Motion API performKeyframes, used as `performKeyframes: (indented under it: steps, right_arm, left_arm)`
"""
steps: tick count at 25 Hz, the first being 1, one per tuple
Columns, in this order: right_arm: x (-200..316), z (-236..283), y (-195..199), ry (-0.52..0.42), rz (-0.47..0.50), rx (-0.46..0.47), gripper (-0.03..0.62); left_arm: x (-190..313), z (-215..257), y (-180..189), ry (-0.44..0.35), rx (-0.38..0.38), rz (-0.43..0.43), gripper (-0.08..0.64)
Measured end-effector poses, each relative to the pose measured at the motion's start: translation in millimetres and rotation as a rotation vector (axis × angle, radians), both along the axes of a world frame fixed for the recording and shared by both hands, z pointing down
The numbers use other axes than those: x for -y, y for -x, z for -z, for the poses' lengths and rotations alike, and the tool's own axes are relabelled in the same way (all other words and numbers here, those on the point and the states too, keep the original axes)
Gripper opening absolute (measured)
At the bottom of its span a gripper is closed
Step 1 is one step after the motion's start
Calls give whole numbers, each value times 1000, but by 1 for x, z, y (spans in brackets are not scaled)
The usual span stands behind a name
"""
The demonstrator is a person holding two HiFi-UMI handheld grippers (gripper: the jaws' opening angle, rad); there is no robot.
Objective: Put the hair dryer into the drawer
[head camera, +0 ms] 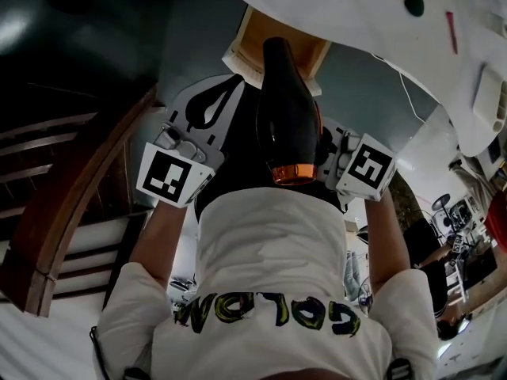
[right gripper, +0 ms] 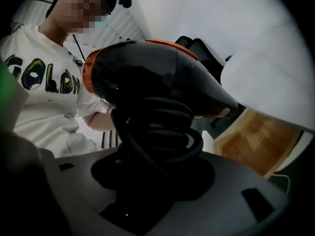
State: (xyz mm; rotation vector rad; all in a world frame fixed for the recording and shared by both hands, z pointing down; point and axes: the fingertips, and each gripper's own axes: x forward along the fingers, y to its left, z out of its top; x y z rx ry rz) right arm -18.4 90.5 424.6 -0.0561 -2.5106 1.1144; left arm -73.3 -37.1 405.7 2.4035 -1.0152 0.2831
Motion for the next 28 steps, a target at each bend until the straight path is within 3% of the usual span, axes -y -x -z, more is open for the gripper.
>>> performKeyframes:
  steps: [13,28]
  right_arm:
    - [23,-72,-14,114,58,-115,239]
    - [44,-151,-29,61,163,-329,239]
  left_arm:
    - [9,-49,-19,93,18,-49,12]
    - [12,-88,-25,171,80,-170,11]
